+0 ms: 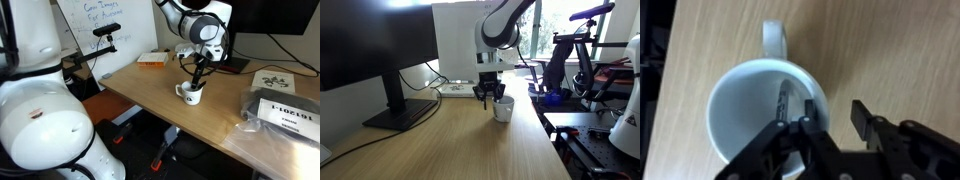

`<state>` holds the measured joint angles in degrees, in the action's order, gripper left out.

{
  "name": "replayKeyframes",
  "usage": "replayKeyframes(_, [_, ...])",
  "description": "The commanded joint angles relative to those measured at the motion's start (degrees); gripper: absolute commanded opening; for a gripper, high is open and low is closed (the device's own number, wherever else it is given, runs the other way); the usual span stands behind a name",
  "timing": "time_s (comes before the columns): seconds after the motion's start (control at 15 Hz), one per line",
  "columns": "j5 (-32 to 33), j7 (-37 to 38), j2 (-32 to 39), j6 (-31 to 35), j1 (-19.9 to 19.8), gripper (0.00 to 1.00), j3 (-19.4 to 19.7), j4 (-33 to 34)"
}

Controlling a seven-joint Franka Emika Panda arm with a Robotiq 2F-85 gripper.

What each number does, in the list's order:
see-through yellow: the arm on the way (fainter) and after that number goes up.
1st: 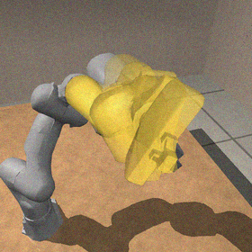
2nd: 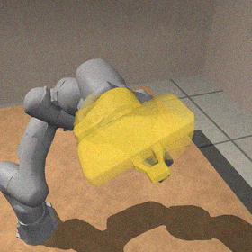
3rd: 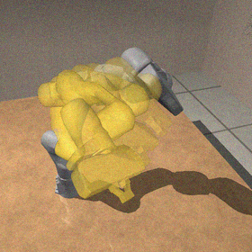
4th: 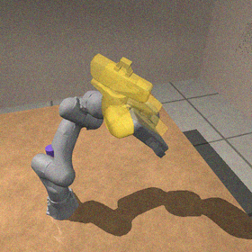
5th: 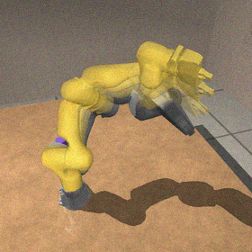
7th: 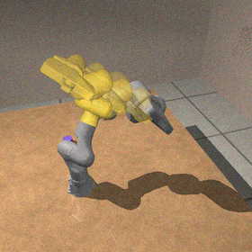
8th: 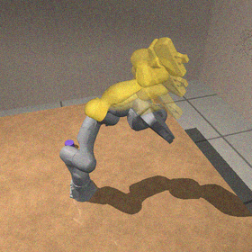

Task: Move the cup slightly up on the table

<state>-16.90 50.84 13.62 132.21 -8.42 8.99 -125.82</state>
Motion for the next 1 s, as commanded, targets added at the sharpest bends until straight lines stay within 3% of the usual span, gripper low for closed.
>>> replayKeyframes(0.0, [-0.07,1.4,0.77,0.67,1.05,0.15,1.08,0.94])
replayKeyframes(0.13, [0.25,1.46,0.42,0.74,1.18,0.01,1.14,0.86])
replayKeyframes(0.47, [-0.59,1.24,-0.52,-0.12,2.02,0.03,0.37,2.22])
replayKeyframes(0.93, [2.28,2.14,5.25,-6.22,7.24,0.03,-2.41,14.31])
